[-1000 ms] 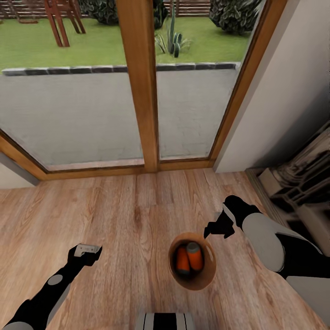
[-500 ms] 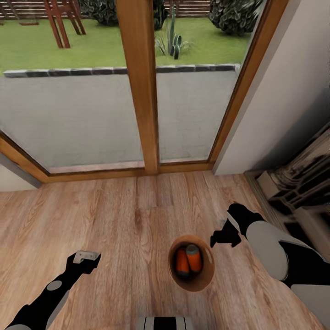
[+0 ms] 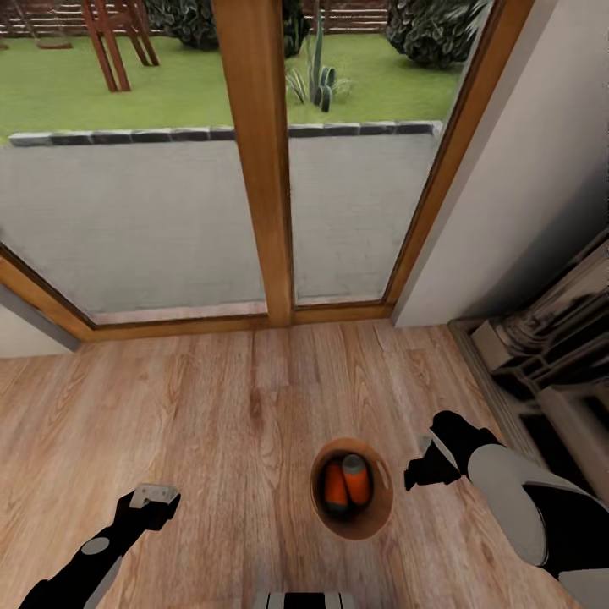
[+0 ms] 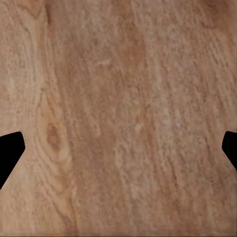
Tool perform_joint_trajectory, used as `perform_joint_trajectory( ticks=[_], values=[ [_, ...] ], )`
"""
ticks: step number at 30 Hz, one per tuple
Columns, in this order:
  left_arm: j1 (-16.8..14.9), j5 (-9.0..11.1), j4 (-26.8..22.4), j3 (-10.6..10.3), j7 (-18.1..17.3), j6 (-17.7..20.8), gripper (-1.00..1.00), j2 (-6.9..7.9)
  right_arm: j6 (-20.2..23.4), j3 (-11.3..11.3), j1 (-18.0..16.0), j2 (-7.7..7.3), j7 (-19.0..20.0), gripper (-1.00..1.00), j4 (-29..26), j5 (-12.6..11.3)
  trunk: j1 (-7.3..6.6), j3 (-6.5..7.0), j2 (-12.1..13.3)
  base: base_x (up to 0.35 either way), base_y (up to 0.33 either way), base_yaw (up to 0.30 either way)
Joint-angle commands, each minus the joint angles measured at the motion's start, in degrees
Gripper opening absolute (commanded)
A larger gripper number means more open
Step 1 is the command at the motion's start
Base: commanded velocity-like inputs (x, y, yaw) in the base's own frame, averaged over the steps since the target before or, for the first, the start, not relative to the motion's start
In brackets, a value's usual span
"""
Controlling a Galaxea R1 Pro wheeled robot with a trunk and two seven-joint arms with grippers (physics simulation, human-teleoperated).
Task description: Put the three can of soda from the living room inside the tash can in the kitchen.
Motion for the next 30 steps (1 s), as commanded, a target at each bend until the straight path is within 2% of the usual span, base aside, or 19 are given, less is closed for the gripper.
perform_joint_trajectory(
  ticks=[1,2,5,7,14,22,26,30],
  values=[
    [0.0,0.0,0.1,0.0,0.0,-0.2,1.0,0.01,-1.6,0.8,1.1,-0.47,0.1,1.0,0.0,0.0,-0.23,0.19,0.4,0.0,0.0,0.0],
    [0.0,0.0,0.2,0.0,-0.1,-0.4,1.0,0.02,-4.3,2.3,3.0,-1.28,0.1,1.0,0.0,0.0,-0.45,0.37,0.8,0.0,0.0,0.0],
    [0.0,0.0,1.0,0.0,-0.3,-0.7,1.0,0.02,-8.7,3.5,5.6,-3.41,0.3,1.0,0.0,-0.1,-1.1,0.91,2.0,0.0,0.0,0.0],
    [0.0,0.1,3.1,0.0,-0.3,-1.3,1.0,0.03,-11.6,3.8,7.2,-4.96,0.7,1.0,0.1,-0.2,-1.54,1.26,2.8,0.0,0.0,0.0],
    [0.0,0.2,8.5,0.0,-0.3,-4.7,1.0,0.03,-19.7,4.0,11.9,-8.42,3.7,1.0,0.2,-0.2,-3.08,2.52,5.6,0.0,0.0,0.0],
    [0.1,0.1,10.3,0.0,-0.3,-6.1,1.0,0.03,-26.3,3.9,16.9,-10.97,5.4,1.0,0.5,-0.6,-4.84,3.96,8.8,0.0,0.0,0.0],
    [0.2,0.4,11.5,0.1,-0.2,-6.8,1.0,0.09,-29.2,3.8,18.8,-11.55,5.6,1.0,0.8,-0.9,-5.72,4.68,10.4,0.0,0.0,0.0],
    [0.3,0.5,14.7,0.1,-0.1,-10.1,1.0,0.29,-32.3,3.7,20.8,-11.76,5.5,1.0,1.1,-1.0,-6.59,5.39,12.0,0.0,0.0,0.0]
  ],
)
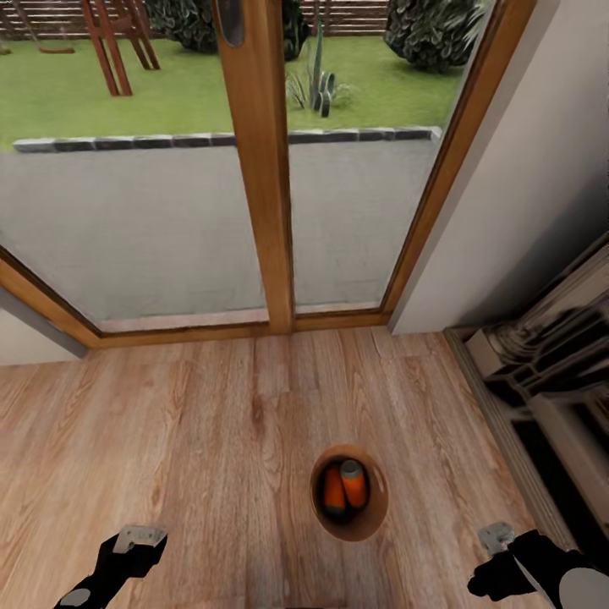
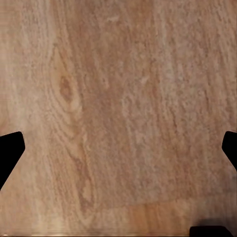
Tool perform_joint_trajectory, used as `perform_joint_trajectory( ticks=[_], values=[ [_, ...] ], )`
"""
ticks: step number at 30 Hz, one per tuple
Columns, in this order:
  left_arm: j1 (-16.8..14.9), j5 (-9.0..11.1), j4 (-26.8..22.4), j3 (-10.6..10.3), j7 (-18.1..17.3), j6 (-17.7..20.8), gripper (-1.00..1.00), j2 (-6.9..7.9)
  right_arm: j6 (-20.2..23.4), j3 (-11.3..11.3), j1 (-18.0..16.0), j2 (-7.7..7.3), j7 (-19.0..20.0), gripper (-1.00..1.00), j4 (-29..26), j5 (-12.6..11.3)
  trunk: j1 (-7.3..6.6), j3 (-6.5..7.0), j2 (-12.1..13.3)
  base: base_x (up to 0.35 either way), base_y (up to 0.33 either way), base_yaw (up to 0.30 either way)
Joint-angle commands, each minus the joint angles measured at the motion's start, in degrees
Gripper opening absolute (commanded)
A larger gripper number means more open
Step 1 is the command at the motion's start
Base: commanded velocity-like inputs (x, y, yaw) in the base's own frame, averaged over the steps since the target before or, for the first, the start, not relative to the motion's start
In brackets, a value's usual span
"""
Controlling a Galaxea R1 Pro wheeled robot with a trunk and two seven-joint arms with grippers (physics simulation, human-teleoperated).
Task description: Put the three can of soda from the living room inside the tash can in the kitchen.
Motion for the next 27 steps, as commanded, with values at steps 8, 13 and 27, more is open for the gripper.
perform_joint_trajectory(
  ticks=[8,13,27],
  values=[
    [4.4,4.9,7.4,0.7,0.9,-3.6,1.0,0.34,-8.2,-2.3,7.7,0.97,-1.4,1.0,2.7,-3.9,-1.76,1.44,3.2,0.0,0.0,0.0],
    [9.7,8.2,8.0,1.2,2.5,-3.5,1.0,0.4,-14.6,-3.0,9.4,1.31,-5.5,1.0,7.1,-6.2,-2.86,2.34,5.2,0.0,0.0,0.0],
    [21.9,9.3,10.5,1.5,3.8,-3.3,1.0,0.37,-24.0,-3.4,19.9,1.46,-9.1,1.0,8.8,-11.4,-5.94,4.86,10.8,0.0,0.0,0.0]
  ],
)
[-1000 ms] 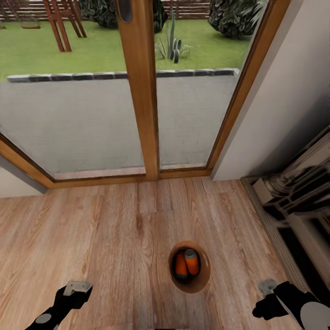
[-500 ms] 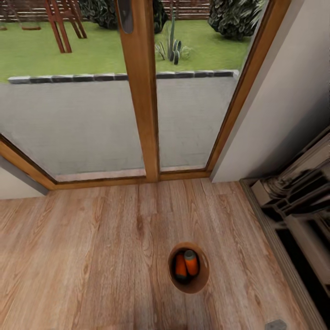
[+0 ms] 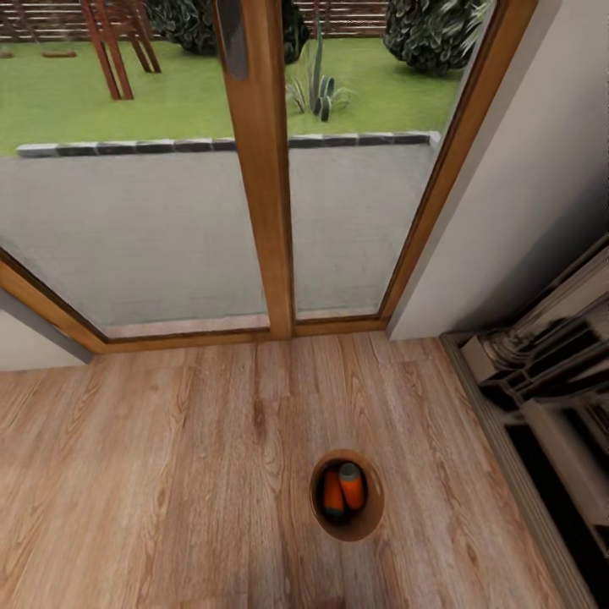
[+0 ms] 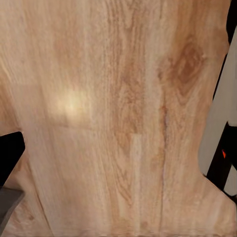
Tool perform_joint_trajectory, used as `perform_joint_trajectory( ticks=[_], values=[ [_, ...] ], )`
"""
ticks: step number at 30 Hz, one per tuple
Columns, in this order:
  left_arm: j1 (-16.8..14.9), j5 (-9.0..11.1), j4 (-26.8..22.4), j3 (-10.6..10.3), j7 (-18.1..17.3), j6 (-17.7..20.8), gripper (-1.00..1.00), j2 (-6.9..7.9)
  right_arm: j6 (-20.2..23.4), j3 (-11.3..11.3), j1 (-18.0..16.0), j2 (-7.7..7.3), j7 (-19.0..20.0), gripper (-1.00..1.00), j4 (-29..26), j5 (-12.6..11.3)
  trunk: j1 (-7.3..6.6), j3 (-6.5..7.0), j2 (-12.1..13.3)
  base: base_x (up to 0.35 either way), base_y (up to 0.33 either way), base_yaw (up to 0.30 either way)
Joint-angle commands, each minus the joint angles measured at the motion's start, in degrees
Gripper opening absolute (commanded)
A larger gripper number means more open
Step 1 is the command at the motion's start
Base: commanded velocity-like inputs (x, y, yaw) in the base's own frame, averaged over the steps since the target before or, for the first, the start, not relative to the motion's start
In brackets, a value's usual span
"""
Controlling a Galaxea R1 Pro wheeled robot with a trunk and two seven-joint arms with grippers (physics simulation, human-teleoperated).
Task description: Put the three can of soda from the living room inside the tash can in the kitchen.
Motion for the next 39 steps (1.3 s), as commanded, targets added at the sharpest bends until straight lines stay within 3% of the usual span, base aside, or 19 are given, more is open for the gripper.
perform_joint_trajectory(
  ticks=[1,9,14,20,32,39],
  values=[
    [0.3,0.0,0.2,0.0,0.0,0.0,1.0,-0.01,-0.3,0.0,0.8,0.05,0.0,1.0,0.0,-0.2,-0.23,0.19,0.4,0.0,0.0,0.0],
    [1.4,-0.1,0.5,-0.1,-0.2,0.8,1.0,-0.01,-2.4,-0.1,4.6,0.38,-0.1,1.0,0.0,-0.7,-1.98,1.63,3.6,0.0,0.0,0.0],
    [1.9,-0.2,0.5,-0.3,-0.5,0.7,1.0,-0.44,-5.8,-0.1,6.6,1.73,-0.1,1.0,0.0,-3.4,-3.08,2.54,5.6,0.0,0.0,0.0],
    [2.8,-0.3,0.5,-0.5,-0.7,0.6,1.0,-0.69,-6.8,-0.1,7.3,2.39,-0.1,1.0,0.0,-5.6,-4.4,3.88,8.0,0.0,0.0,0.0],
    [3.1,-0.2,0.5,-0.6,-5.1,0.5,1.0,-0.76,-7.0,-0.2,7.7,2.49,-0.1,1.0,0.0,-6.2,-7.03,7.03,12.8,0.0,0.0,0.0],
    [3.1,-0.3,0.4,-0.6,-5.8,0.5,1.0,-1.17,-7.0,-0.3,7.7,2.56,-0.1,1.0,0.0,-7.2,-8.57,8.47,15.7,0.0,0.0,0.0]
  ],
)
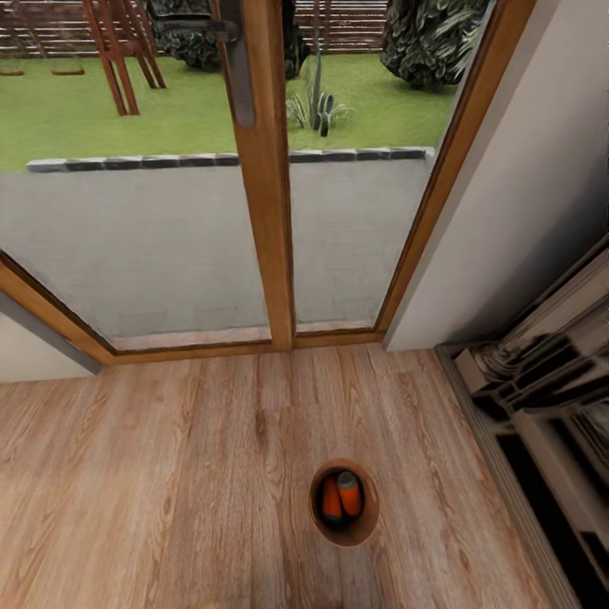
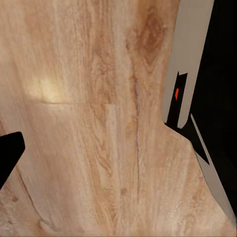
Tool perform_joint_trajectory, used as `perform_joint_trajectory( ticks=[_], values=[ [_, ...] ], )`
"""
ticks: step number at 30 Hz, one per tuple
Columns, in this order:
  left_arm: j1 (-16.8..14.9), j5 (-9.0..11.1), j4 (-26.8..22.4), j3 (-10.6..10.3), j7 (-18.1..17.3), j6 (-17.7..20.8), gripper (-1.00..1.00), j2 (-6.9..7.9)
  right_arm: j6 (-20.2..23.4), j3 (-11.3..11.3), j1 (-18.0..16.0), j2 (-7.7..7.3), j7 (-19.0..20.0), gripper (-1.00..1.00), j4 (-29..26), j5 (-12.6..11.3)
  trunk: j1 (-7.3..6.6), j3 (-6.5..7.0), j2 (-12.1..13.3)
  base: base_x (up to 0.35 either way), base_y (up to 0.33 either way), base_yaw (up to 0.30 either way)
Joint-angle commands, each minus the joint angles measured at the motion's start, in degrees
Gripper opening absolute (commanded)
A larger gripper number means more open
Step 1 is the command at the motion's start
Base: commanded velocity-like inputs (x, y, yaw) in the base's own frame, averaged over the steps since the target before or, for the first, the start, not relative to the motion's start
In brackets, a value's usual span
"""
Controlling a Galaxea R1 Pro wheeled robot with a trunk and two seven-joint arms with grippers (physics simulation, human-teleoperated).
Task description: Put the three can of soda from the living room inside the tash can in the kitchen.
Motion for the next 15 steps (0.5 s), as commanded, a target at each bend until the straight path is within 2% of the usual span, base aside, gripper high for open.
perform_joint_trajectory(
  ticks=[1,10,12,15],
  values=[
    [0.0,0.0,0.0,0.0,-0.1,0.0,1.0,-0.13,0.0,0.0,0.0,0.04,0.0,1.0,0.0,-0.1,-0.23,0.2,0.4,0.0,0.0,0.0],
    [0.0,0.3,-0.1,0.4,-0.8,0.0,1.0,-1.12,0.2,0.0,0.1,0.24,0.0,1.0,-0.1,-0.3,-2.2,1.84,4.0,0.0,0.0,0.0],
    [0.0,0.4,-0.1,0.5,-0.9,-0.1,1.0,-2.34,0.2,-0.1,0.1,0.3,0.0,1.0,-0.1,-0.3,-2.64,2.2,4.8,0.0,0.0,0.0],
    [0.0,0.5,-0.1,0.6,-0.8,-0.1,1.0,-3.36,0.2,-0.1,0.1,0.41,0.0,1.0,-0.1,-0.3,-3.3,2.74,6.0,0.0,0.0,0.0]
  ],
)
